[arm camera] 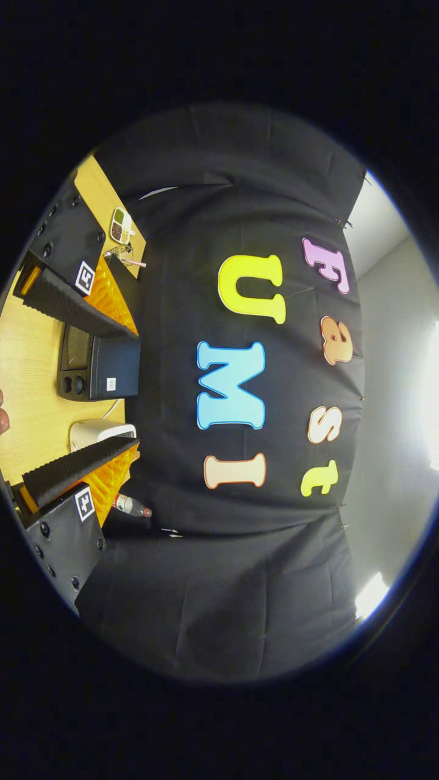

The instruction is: Open the toaster oven, put the food inside, and close the toaster oven door.

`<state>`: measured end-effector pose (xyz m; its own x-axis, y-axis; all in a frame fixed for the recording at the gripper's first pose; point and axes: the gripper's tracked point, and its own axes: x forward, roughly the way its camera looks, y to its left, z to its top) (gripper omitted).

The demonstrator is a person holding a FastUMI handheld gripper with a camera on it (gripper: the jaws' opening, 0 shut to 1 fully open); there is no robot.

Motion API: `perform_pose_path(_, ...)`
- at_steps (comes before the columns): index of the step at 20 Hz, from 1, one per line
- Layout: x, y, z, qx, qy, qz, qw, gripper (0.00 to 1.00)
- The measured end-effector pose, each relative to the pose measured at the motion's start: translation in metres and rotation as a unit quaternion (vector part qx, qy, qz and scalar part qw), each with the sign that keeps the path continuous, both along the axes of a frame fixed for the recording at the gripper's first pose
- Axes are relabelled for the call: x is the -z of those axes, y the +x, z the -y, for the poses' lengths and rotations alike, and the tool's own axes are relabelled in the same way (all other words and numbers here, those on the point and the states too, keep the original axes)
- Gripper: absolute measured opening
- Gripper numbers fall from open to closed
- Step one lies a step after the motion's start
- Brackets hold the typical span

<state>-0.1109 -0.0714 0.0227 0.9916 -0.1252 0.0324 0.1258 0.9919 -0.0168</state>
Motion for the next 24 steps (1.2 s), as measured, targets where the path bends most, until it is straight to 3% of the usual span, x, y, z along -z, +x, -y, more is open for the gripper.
perform_pose_path(24, 0.004, 0.023, -0.028, -0.017, 0.039, -0.024, 0.999, 0.98)
